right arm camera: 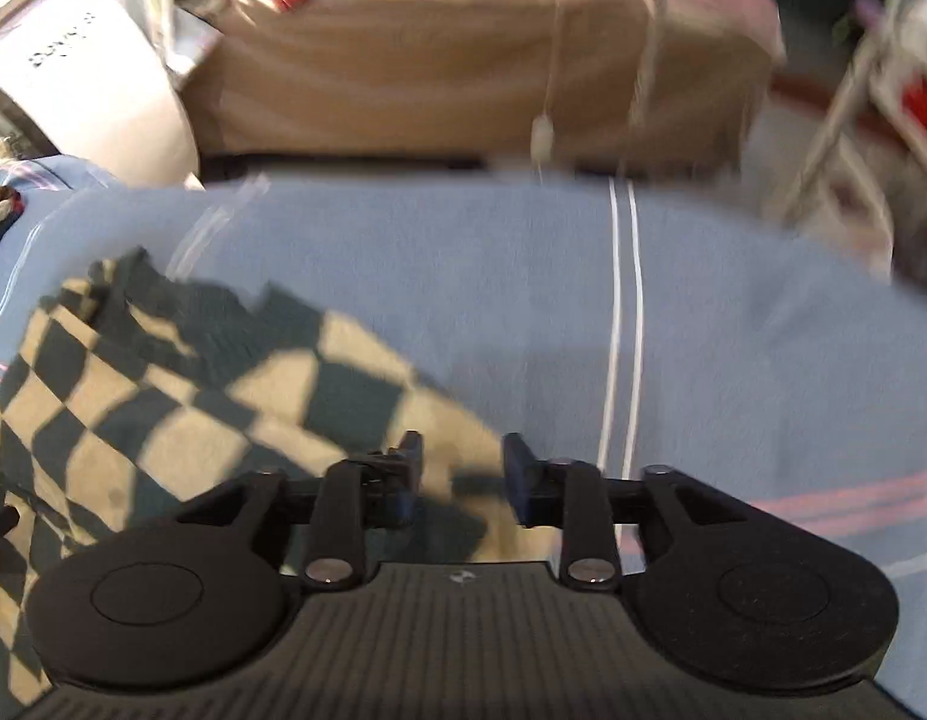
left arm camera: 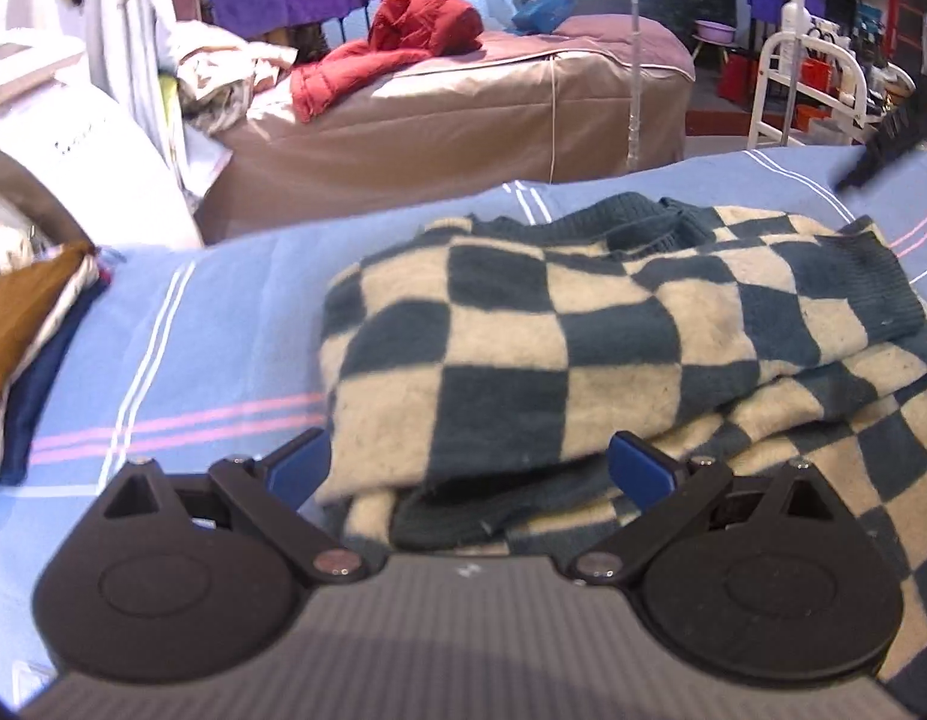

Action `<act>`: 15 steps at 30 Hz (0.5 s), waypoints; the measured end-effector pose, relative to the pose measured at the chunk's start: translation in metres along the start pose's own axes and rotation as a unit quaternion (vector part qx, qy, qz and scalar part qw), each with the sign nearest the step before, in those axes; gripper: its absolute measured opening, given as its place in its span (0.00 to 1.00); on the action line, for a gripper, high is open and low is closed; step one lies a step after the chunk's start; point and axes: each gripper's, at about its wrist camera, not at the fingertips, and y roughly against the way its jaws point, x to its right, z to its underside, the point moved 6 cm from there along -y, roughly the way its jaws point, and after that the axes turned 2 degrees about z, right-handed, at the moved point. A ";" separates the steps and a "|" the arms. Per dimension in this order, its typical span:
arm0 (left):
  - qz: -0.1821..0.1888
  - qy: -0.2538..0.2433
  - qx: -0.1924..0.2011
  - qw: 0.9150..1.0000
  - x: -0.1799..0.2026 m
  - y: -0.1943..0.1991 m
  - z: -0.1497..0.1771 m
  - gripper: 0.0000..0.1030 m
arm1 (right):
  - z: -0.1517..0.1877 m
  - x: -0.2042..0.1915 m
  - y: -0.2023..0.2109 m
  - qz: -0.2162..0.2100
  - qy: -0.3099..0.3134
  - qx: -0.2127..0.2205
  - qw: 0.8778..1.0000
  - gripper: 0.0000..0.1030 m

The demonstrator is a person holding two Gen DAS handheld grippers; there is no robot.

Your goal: Fold small clothes

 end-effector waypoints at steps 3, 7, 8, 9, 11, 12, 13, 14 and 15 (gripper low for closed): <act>0.012 0.008 -0.012 1.000 0.010 0.002 0.011 0.98 | -0.033 -0.064 0.007 -0.139 0.052 0.005 0.989 0.93; 0.041 0.000 -0.027 0.999 0.024 0.007 0.025 0.98 | -0.063 -0.173 -0.014 -0.287 0.110 -0.041 0.951 0.90; 0.045 0.002 -0.035 0.998 0.024 0.008 0.028 0.98 | -0.068 -0.194 -0.021 -0.295 0.129 -0.044 0.946 0.90; 0.049 0.008 -0.043 0.998 0.022 0.009 0.031 0.98 | -0.074 -0.218 -0.031 -0.300 0.153 -0.050 0.940 0.90; 0.056 0.026 -0.048 0.997 0.015 0.014 0.037 0.98 | -0.083 -0.257 -0.050 -0.299 0.187 -0.068 0.933 0.90; 0.056 0.035 -0.048 0.997 0.011 0.017 0.040 0.98 | -0.087 -0.272 -0.060 -0.298 0.202 -0.079 0.930 0.89; 0.055 0.042 -0.049 0.996 0.006 0.020 0.042 0.99 | -0.091 -0.286 -0.068 -0.295 0.218 -0.087 0.926 0.88; 0.055 0.048 -0.050 0.996 0.002 0.023 0.045 0.99 | -0.094 -0.297 -0.076 -0.288 0.229 -0.091 0.925 0.87; 0.056 0.054 -0.053 0.996 -0.001 0.025 0.048 0.99 | -0.096 -0.304 -0.085 -0.282 0.239 -0.098 0.924 0.87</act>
